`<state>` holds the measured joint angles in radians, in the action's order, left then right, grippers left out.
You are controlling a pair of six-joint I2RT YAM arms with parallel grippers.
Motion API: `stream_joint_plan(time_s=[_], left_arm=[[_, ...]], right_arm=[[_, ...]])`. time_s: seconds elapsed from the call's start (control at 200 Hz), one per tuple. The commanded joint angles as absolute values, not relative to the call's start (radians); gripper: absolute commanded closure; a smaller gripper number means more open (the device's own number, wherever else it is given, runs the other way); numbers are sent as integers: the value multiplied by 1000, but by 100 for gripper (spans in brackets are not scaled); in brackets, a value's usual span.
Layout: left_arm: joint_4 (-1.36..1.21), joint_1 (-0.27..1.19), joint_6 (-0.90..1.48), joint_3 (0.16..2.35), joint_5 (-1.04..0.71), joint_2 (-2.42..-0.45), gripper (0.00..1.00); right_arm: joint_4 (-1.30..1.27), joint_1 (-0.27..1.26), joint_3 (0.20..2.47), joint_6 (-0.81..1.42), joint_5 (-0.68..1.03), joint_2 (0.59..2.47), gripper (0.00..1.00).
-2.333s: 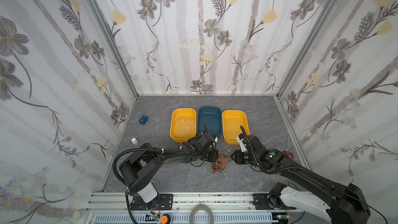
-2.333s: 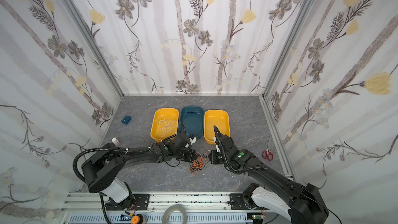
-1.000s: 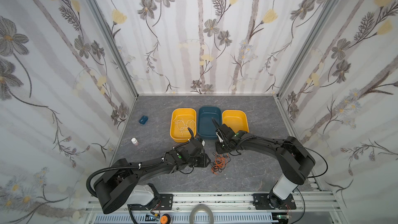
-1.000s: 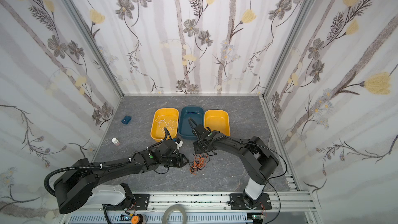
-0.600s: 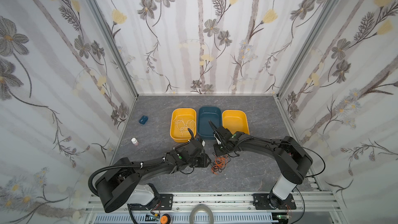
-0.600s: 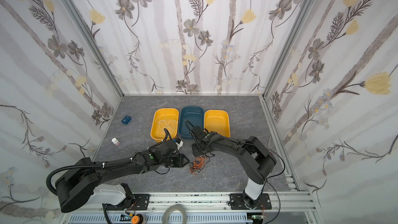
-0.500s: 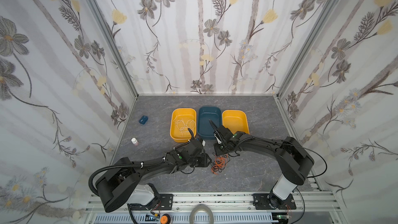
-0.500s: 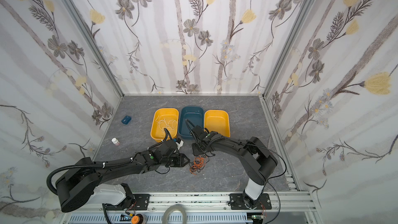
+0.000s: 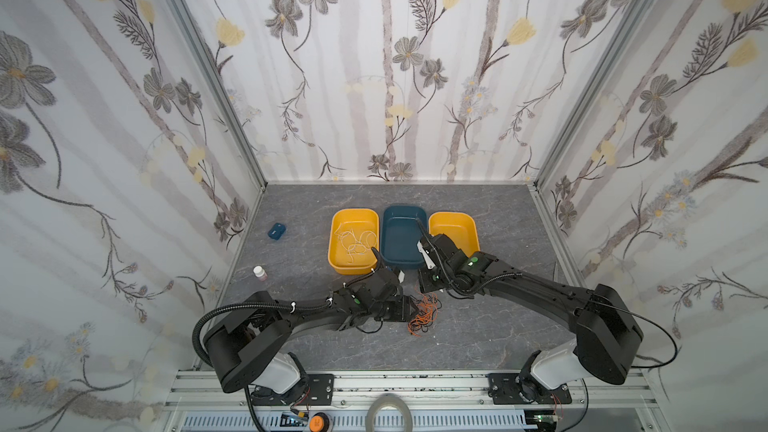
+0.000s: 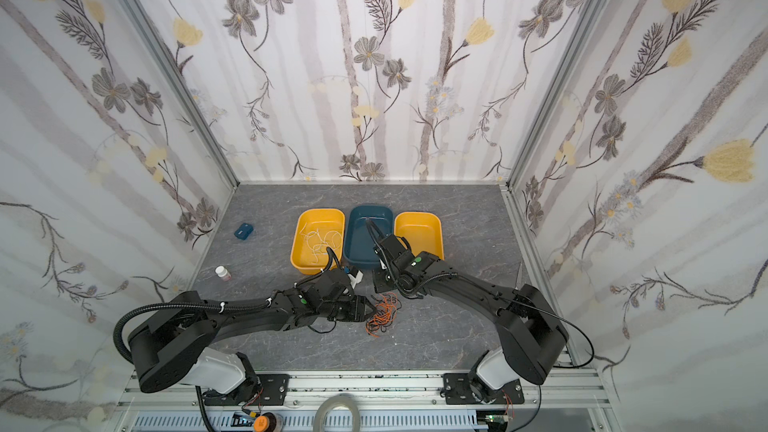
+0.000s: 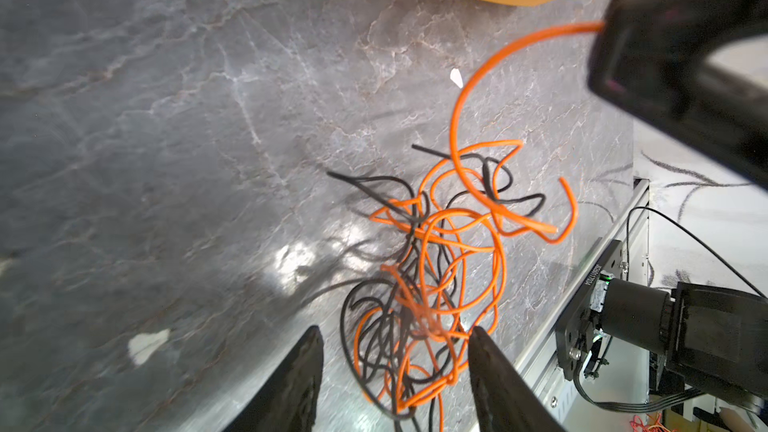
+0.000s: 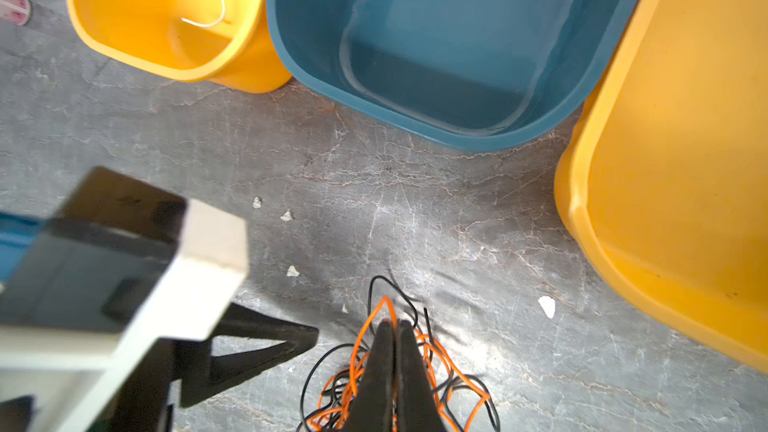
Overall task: Untangle the cables
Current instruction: 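Pull the orange cable away from the left gripper with the right gripper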
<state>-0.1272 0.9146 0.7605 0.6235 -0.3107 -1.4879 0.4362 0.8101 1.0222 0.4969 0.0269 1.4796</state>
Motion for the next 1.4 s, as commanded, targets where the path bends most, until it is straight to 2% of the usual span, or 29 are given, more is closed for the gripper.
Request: stream_joint_plan(time_s=[0.0,0.13,0.275,0.515,0.819,0.959,1.254,1.394], left_arm=[[-178,922,769,649,-319,-1521,43],[-201,927,776,666,-314,-1571,45],[-148,927,770,701,-290,-1621,53],[-88,926,763,719,-245,-1632,79],[-19,891,768,681,-192,-1562,97],[19,856,770,653,-170,-1507,100],[120,769,765,595,-136,-1365,100],[155,744,776,577,-108,-1298,93]], right_arm=[[453,810,1024,505,34,1437,100],[471,808,1030,505,26,1382,100],[496,796,1034,502,19,1320,100],[542,740,1026,485,-9,1209,100],[603,624,986,472,-37,1097,100],[627,565,973,464,-43,1051,100],[654,457,942,462,-29,986,100],[604,454,881,477,85,988,100]])
